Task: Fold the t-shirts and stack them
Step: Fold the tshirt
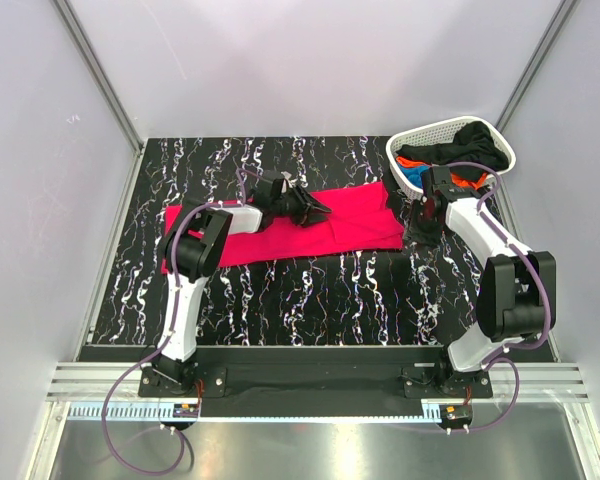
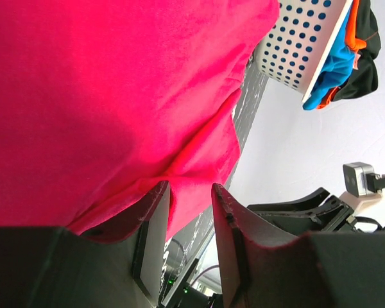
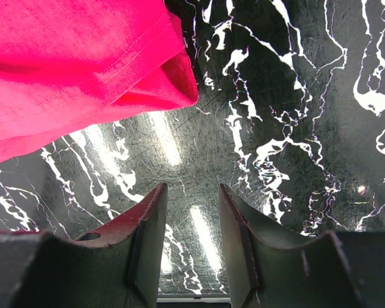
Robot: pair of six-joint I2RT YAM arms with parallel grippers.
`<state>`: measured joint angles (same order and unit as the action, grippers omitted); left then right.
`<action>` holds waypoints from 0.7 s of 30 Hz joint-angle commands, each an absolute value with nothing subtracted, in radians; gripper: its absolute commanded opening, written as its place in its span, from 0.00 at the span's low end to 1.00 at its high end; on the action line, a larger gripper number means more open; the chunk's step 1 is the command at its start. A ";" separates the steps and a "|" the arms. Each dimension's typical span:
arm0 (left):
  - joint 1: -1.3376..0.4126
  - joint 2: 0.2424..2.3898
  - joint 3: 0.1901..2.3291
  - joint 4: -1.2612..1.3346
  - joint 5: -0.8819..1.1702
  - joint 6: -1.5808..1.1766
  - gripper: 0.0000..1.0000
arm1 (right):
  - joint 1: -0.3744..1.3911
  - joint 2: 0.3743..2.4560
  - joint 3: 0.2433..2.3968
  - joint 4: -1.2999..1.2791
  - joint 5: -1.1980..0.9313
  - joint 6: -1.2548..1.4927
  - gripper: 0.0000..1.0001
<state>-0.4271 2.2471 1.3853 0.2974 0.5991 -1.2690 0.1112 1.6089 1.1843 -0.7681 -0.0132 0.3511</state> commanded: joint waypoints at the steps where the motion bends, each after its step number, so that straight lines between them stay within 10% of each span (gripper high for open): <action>1: -0.419 2.247 1.387 0.311 0.581 -1.258 0.37 | 0.107 1.565 1.189 -0.770 -0.023 0.339 0.45; 21: -0.440 2.157 1.505 0.129 0.577 -1.088 0.19 | 0.109 1.565 1.181 -0.770 -0.028 0.370 0.45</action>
